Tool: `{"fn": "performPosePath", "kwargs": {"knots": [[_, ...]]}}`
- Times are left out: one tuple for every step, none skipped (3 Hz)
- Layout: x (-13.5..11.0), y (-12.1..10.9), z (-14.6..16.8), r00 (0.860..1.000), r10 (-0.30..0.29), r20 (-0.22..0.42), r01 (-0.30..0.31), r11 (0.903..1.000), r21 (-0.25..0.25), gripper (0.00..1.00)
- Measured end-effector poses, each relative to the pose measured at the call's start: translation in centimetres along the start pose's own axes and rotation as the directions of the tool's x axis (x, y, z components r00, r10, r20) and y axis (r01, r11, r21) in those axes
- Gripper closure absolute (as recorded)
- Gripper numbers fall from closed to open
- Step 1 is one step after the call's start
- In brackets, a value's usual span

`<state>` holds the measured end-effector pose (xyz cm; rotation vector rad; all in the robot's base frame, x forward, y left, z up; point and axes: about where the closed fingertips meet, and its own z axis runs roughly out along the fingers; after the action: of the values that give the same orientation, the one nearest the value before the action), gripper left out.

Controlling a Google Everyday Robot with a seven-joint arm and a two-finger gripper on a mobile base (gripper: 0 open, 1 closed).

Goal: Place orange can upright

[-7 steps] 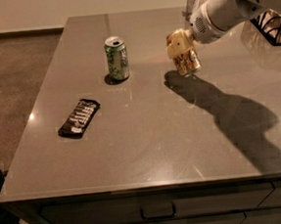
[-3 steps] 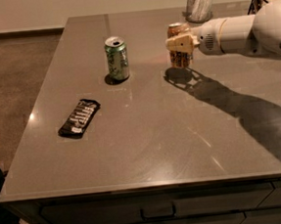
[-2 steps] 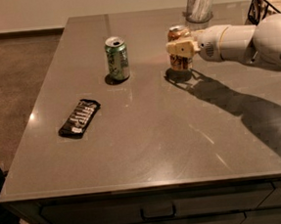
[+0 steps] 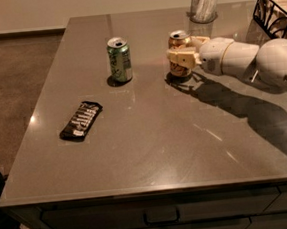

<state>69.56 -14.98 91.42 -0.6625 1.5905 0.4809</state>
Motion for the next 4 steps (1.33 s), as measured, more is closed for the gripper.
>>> {"fn": "performPosePath", "kwargs": {"knots": [[0.40, 0.55, -0.20, 0.999, -0.010, 0.049, 0.011, 0.9999, -0.007, 0.75], [0.91, 0.85, -0.45, 0.997, -0.014, 0.070, 0.014, 0.9999, -0.005, 0.53], [0.83, 1.05, -0.25, 0.997, -0.015, 0.071, 0.016, 0.9998, -0.010, 0.29], [0.78, 1.23, -0.08, 0.997, -0.015, 0.072, 0.016, 0.9998, -0.014, 0.06]]}}
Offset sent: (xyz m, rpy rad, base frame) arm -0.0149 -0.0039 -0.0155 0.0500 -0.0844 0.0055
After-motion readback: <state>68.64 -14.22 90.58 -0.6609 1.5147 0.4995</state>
